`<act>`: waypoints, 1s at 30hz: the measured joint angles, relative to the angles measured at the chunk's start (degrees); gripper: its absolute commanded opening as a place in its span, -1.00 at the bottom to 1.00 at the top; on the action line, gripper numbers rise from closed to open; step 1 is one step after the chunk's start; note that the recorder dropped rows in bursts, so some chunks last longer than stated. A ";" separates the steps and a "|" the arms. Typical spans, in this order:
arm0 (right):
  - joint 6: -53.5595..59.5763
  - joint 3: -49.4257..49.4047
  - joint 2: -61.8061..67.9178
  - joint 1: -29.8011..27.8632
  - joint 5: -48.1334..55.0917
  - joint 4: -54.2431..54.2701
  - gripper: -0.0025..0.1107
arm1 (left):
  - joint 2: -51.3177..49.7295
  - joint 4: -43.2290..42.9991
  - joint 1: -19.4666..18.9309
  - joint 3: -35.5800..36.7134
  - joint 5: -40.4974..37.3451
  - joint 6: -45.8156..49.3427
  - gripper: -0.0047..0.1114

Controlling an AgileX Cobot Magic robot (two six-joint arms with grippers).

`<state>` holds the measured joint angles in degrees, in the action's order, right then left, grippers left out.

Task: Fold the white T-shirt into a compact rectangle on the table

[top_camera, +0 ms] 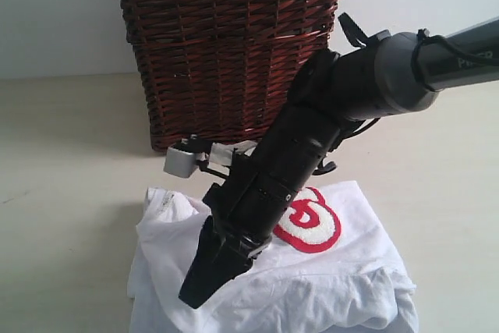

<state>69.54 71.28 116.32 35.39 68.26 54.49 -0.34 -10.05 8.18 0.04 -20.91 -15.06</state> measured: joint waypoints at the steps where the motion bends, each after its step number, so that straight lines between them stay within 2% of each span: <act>1: 0.81 0.00 0.00 0.00 0.55 0.31 -0.21 | 0.00 0.00 0.00 0.00 0.00 0.00 -0.91; 6: 1.69 0.00 -1.49 0.00 0.92 2.37 -0.17 | 0.00 0.00 0.00 0.00 0.00 0.00 -0.91; 9: 1.83 0.00 -5.12 0.00 -3.09 1.64 -0.20 | 0.00 0.00 0.00 0.00 0.00 0.00 -0.91; 14: -7.48 0.00 -7.52 -0.10 -15.21 -7.81 -0.50 | 0.00 0.00 0.00 0.00 0.00 0.00 -0.91; 17: -16.70 0.00 -4.05 -0.21 -17.30 -15.78 -0.75 | 0.00 0.00 0.00 0.00 0.00 0.00 -0.91; 20: -23.40 0.00 0.82 -0.21 -15.47 -22.25 -0.89 | 0.00 0.00 0.00 0.00 0.00 0.00 -0.91; 25: -19.88 0.00 3.64 -0.21 -7.95 -20.82 -0.91 | 0.00 0.00 0.00 0.00 0.00 0.00 -0.91; 30: -15.53 0.00 -0.12 -0.21 -10.23 -16.32 -0.91 | 0.00 0.00 0.00 0.00 0.00 0.00 -0.91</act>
<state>54.01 71.28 116.20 35.18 58.04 38.17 -0.34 -10.05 8.18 0.04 -20.91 -15.06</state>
